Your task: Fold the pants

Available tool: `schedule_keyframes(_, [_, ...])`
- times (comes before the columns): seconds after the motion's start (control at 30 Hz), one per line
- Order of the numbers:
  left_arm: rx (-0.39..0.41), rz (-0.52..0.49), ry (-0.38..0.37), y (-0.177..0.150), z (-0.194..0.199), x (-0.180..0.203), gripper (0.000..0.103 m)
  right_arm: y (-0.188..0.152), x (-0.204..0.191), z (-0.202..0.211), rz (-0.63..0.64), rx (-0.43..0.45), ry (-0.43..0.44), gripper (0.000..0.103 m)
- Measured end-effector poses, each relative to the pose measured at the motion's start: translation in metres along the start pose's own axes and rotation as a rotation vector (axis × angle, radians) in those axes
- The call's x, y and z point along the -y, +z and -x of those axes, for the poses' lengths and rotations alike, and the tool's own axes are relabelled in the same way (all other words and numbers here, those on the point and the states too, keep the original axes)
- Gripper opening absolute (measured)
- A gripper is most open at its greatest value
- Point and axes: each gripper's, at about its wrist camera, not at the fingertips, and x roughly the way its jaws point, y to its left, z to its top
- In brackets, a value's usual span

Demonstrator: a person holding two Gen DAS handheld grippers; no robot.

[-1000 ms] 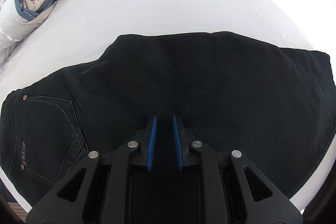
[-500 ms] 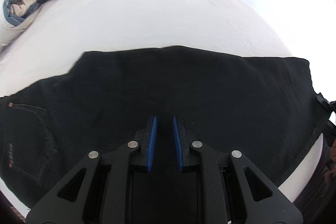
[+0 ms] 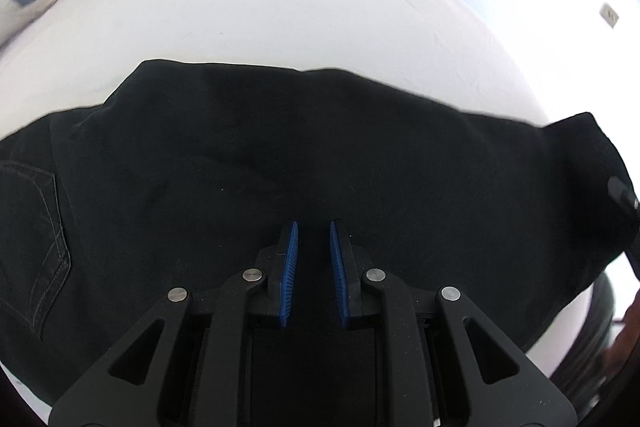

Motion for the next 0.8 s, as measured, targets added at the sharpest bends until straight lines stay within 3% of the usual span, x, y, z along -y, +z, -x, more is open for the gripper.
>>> schedule_keyframes(0.1, [0.024, 0.098, -0.126, 0.009, 0.016, -0.020, 0.016, -0.032, -0.082, -0.030, 0.264, -0.104, 0.090, 0.012])
schedule_keyframes(0.17, [0.017, 0.175, -0.246, 0.013, 0.022, -0.034, 0.026, -0.057, -0.108, -0.051, 0.339, -0.169, 0.122, 0.012])
schedule_keyframes(0.23, [0.022, 0.248, -0.302, 0.014, 0.026, -0.048, 0.073, -0.074, -0.122, -0.066, 0.392, -0.203, 0.112, 0.012])
schedule_keyframes(0.27, [0.032, 0.273, -0.314, 0.013, 0.027, -0.056, 0.076, -0.079, -0.126, -0.070, 0.405, -0.206, 0.103, 0.012])
schedule_keyframes(0.37, [-0.011, 0.372, -0.404, 0.016, 0.019, -0.076, 0.077, -0.076, -0.126, -0.079, 0.399, -0.210, 0.095, 0.012])
schedule_keyframes(0.47, [-0.047, 0.420, -0.432, 0.022, 0.012, -0.083, 0.077, -0.078, -0.128, -0.082, 0.424, -0.197, 0.067, 0.012])
schedule_keyframes(0.6, [-0.054, 0.413, -0.457, 0.033, 0.016, -0.077, 0.079, -0.081, -0.131, -0.083, 0.451, -0.191, 0.046, 0.012])
schedule_keyframes(0.8, [-0.154, 0.365, -0.439, 0.057, 0.000, -0.066, 0.080, -0.085, -0.144, -0.079, 0.514, -0.156, 0.042, 0.012])
